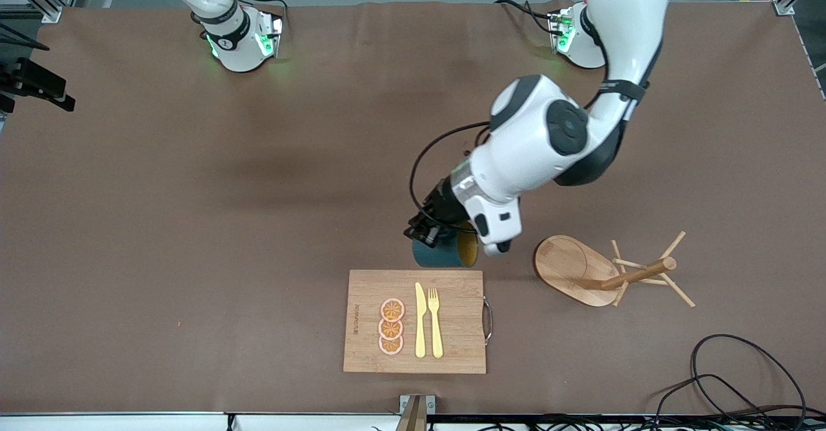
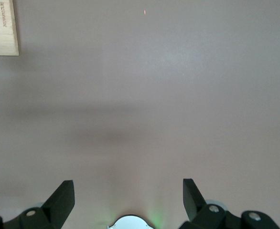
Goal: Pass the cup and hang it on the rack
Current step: 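Lift the mug with the left gripper and carry it to the rack, then hook the mug handle onto a rack peg with the left gripper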
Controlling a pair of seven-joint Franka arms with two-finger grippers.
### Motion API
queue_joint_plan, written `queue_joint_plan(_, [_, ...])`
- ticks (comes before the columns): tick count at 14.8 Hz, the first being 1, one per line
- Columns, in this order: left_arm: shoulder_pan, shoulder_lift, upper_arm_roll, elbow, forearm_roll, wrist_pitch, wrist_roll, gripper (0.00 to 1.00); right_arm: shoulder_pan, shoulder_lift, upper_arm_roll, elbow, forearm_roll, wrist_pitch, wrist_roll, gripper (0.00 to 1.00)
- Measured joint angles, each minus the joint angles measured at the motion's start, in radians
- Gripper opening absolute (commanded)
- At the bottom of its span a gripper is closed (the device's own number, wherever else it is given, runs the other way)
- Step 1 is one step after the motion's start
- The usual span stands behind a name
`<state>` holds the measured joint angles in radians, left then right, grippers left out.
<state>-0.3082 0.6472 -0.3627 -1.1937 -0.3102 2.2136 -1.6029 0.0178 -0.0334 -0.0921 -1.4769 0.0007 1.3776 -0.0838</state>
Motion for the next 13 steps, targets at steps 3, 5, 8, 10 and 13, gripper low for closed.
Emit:
queue_joint_plan(3, [0.228, 0.000, -0.201, -0.057, -0.070, 0.000, 0.118, 0.00, -0.001, 0.000, 0.000, 0.000, -0.001, 0.005, 0.000, 1.00])
queue_joint_plan(5, [0.405, 0.000, -0.343, -0.116, -0.099, 0.000, 0.208, 0.00, -0.001, 0.000, -0.001, -0.001, -0.001, 0.005, -0.001, 1.00])
queue_joint_plan(8, [0.646, 0.000, -0.517, -0.219, -0.115, -0.003, 0.328, 0.00, -0.002, 0.000, -0.001, -0.006, -0.001, 0.005, -0.001, 1.00])
queue_joint_plan(10, [0.761, 0.000, -0.591, -0.285, -0.130, -0.006, 0.396, 0.00, -0.002, 0.000, -0.002, -0.015, -0.002, 0.006, -0.001, 1.00])
queue_joint_plan(13, [0.891, 0.005, -0.664, -0.365, -0.218, -0.006, 0.526, 0.00, -0.002, 0.000, -0.002, -0.018, -0.002, 0.012, -0.001, 1.00])
